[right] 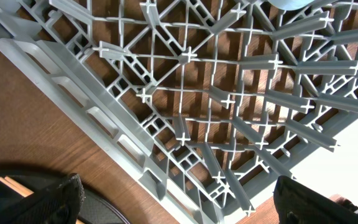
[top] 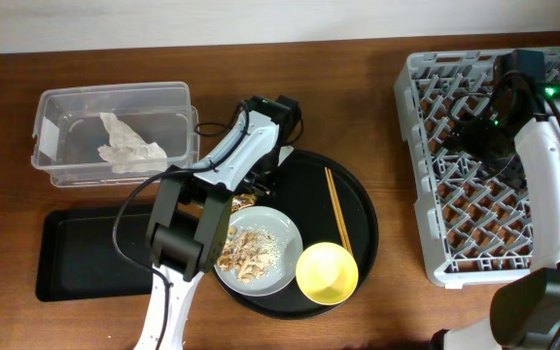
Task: Sort waste into correct bins and load items into the dishwasher rack
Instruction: 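Grasp the gold wrapper with the left gripper and lift it, then drop the gold wrapper into the clear plastic bin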
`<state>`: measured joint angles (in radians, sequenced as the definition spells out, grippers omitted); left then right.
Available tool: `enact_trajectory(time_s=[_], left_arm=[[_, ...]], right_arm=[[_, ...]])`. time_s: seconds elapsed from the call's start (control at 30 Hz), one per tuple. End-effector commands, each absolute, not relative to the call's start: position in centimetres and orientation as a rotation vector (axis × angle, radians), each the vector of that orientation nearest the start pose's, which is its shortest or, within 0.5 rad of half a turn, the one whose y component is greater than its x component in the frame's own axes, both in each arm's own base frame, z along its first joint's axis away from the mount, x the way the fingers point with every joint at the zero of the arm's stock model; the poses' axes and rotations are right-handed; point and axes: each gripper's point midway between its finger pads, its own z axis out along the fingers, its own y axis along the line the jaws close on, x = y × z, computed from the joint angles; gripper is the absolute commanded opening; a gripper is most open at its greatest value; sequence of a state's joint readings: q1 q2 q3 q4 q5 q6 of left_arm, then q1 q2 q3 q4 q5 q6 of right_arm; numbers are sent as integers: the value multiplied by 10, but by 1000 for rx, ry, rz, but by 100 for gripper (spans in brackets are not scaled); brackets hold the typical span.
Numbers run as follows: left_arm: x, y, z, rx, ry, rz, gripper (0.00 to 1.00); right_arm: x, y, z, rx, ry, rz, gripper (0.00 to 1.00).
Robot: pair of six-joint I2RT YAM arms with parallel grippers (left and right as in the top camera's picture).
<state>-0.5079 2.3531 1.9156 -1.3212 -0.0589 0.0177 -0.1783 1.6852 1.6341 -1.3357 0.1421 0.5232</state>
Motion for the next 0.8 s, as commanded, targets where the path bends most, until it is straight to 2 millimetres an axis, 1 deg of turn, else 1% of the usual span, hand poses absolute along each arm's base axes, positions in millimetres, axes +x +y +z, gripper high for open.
enact_trajectory(time_s=[0.0, 0.27, 0.33, 0.37, 0.43, 0.53, 0.57, 0.6, 0.63, 0.67, 0.7, 0.73, 0.77], left_arm=[[368, -197, 15, 810, 3183, 131, 1], [387, -207, 54, 786, 3117, 100, 1], [393, -210, 70, 776, 3088, 91, 1], [395, -209, 77, 747, 3085, 95, 0], [402, -208, 98, 685, 3062, 84, 0], [423, -199, 128, 564, 3002, 54, 1], [431, -193, 137, 482, 2980, 56, 1], [446, -181, 151, 321, 2943, 55, 1], [457, -167, 162, 171, 2917, 46, 1], [463, -159, 167, 81, 2900, 35, 1], [474, -140, 177, -118, 2867, 9, 1], [478, -129, 180, -217, 2849, -3, 1], [485, -108, 184, -429, 2815, -22, 1]], right_arm=[[332, -90, 183, 1047, 2738, -188, 99], [332, -90, 183, 1047, 2738, -188, 99], [332, -90, 183, 1047, 2738, -188, 99], [332, -90, 183, 1047, 2738, -188, 99], [332, -90, 183, 1047, 2738, -188, 99], [332, -90, 183, 1047, 2738, -188, 99], [332, -90, 183, 1047, 2738, -188, 99], [332, -90, 183, 1047, 2738, -188, 99], [332, -90, 183, 1047, 2738, -188, 99], [332, -90, 183, 1047, 2738, -188, 99], [332, -90, 183, 1047, 2738, -188, 99], [332, -90, 183, 1047, 2738, -188, 99], [332, -90, 183, 1047, 2738, -188, 99]])
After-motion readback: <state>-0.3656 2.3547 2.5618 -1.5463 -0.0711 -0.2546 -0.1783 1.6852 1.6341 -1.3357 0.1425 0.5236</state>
